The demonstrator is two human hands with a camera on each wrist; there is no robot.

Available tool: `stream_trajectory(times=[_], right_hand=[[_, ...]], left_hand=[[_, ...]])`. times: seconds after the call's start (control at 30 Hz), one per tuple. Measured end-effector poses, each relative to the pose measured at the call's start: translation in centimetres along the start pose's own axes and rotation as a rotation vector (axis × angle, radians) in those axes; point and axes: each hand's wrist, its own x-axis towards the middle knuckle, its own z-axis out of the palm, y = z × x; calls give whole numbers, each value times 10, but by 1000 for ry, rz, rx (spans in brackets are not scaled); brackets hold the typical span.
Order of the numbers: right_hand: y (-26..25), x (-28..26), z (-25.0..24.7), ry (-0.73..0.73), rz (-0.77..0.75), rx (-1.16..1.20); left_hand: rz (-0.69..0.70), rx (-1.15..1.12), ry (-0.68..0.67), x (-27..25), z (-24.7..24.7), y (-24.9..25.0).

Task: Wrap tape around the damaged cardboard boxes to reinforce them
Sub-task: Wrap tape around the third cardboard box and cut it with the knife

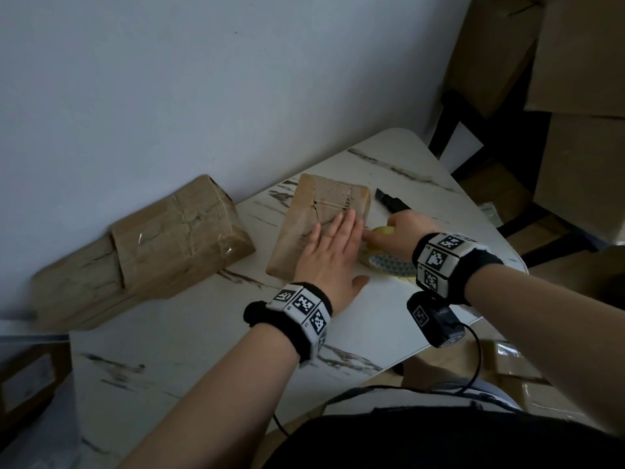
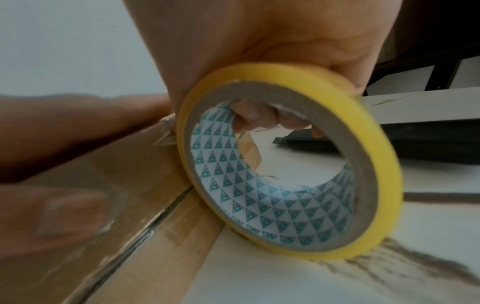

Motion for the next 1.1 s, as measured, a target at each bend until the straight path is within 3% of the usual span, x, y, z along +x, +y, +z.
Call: stream_trajectory(times=[0.23,0.4,0.47,0.5,0.57,0.6,0.77,0.9,1.0,1.03,1.1], right_hand=[[-5,-11,9,-103,-79,3],[-10,-23,11,-303,-156,141],[-4,-20,12,-231,-127,263],[0,-16,12,-116,-115,261],[12,-4,8,118,-77,104],[19,2,7,162,-57,13],[41,18,11,100,-2,-163],[45,18,15,45,-19,-163],[38,16,11,25,4,-38],[34,15,9,46,18,44],[22,10,2,122,9,212]], left_hand=[[59,100,-11,-3,1,-22],[-47,129,-20,-8,-5,-50],[-78,94,-18,-7,-6,-53],[-90,63,-17,-6,-6,-52],[-109,8,-3,-3,-6,-51],[-106,0,4,-2,-6,-52],[-102,49,19,3,-13,-62],[-262,55,80,-2,-19,-63],[-356,19,93,-7,-18,-64],[-368,0,136,-8,-17,-64],[-364,-58,343,-14,-15,-62]])
